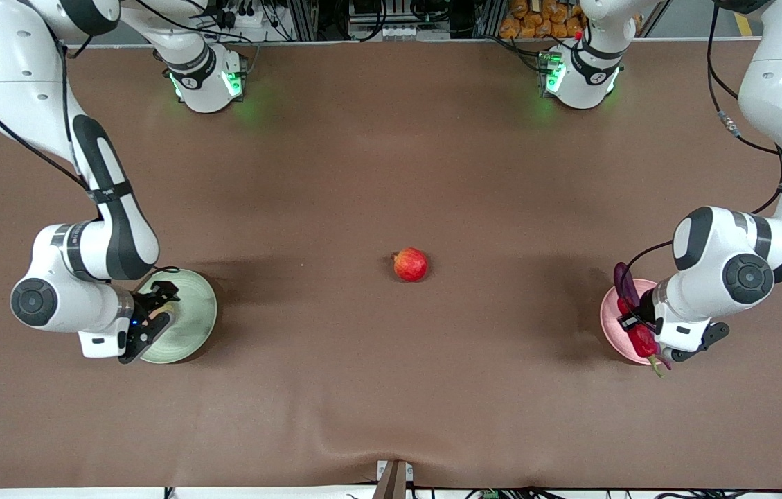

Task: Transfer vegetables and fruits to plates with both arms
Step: 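Release the peach on the green plate while the left gripper releases the chili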

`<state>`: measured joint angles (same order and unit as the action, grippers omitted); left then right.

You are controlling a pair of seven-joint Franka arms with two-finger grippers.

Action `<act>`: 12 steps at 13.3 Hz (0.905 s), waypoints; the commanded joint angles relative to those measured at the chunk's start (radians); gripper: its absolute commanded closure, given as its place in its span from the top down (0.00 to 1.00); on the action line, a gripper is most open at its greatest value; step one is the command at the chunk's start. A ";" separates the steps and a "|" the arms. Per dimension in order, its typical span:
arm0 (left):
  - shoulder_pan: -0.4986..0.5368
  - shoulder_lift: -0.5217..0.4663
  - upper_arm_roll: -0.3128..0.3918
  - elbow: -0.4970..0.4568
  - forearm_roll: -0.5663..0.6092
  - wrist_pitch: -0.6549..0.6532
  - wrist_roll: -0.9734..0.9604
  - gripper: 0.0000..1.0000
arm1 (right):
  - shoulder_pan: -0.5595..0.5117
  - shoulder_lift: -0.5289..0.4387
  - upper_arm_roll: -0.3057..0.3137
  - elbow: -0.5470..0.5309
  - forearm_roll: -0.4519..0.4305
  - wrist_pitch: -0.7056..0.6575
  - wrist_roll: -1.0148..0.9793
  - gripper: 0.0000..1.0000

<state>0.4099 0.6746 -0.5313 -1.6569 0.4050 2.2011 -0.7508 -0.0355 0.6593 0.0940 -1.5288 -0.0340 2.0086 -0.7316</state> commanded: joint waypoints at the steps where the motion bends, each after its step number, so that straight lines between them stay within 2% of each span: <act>1: -0.002 0.022 0.016 0.026 0.043 -0.001 -0.002 0.44 | 0.081 -0.015 0.007 0.131 0.025 -0.201 0.202 1.00; 2: -0.003 0.026 0.022 0.040 0.052 0.012 -0.008 0.99 | 0.126 -0.017 0.006 0.148 0.048 -0.223 0.277 1.00; 4: 0.000 0.008 0.019 0.039 0.049 0.029 -0.013 1.00 | 0.184 -0.018 0.007 0.150 0.132 -0.223 0.413 1.00; 7: 0.004 -0.041 0.013 0.040 0.043 0.028 -0.005 1.00 | 0.302 -0.013 0.004 0.150 0.213 -0.217 0.686 1.00; 9: 0.006 -0.093 -0.002 0.039 0.040 0.019 -0.005 1.00 | 0.382 -0.012 0.006 0.150 0.230 -0.194 0.835 1.00; 12: 0.007 -0.153 -0.024 0.039 0.040 -0.030 0.030 1.00 | 0.546 0.011 0.001 0.148 0.218 -0.035 0.995 1.00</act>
<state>0.4104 0.5834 -0.5372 -1.5981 0.4286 2.2111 -0.7435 0.4180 0.6500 0.1106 -1.3850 0.1772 1.8968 0.1850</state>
